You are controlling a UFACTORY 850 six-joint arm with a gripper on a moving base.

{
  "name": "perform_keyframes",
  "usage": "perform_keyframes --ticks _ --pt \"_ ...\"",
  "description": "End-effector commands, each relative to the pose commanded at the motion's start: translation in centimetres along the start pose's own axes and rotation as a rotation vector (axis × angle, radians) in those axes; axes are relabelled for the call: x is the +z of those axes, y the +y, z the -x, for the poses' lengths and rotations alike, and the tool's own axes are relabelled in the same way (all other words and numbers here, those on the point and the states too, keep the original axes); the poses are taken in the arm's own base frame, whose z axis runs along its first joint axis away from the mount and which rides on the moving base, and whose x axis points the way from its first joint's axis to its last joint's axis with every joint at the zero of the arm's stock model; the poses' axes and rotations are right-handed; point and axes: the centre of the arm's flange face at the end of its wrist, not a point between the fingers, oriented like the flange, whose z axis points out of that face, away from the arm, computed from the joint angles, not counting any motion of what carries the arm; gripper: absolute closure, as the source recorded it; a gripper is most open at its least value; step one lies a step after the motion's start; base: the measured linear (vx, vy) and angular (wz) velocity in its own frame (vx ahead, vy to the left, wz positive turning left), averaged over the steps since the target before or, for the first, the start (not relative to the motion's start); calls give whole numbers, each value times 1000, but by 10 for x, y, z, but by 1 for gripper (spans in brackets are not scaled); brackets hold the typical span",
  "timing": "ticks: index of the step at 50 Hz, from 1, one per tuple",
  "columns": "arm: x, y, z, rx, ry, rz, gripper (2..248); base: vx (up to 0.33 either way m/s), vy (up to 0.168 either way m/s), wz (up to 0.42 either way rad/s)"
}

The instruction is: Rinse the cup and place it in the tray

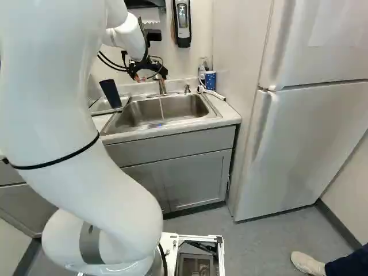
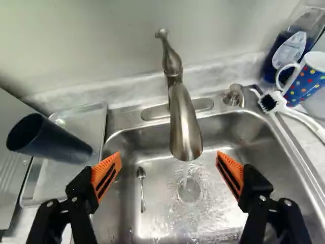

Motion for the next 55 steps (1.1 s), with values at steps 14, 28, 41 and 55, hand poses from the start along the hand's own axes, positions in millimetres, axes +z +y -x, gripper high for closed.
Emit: perform_keyframes --ticks 14,28,41,55 --pt "-1 1 -13 3 146 16 3 0 0 0" --pt "-1 1 -27 -6 293 30 3 0 0 0" --pt "11 -7 -43 -48 374 26 3 0 0 0" --pt "30 -21 -60 -113 442 11 3 0 0 0"
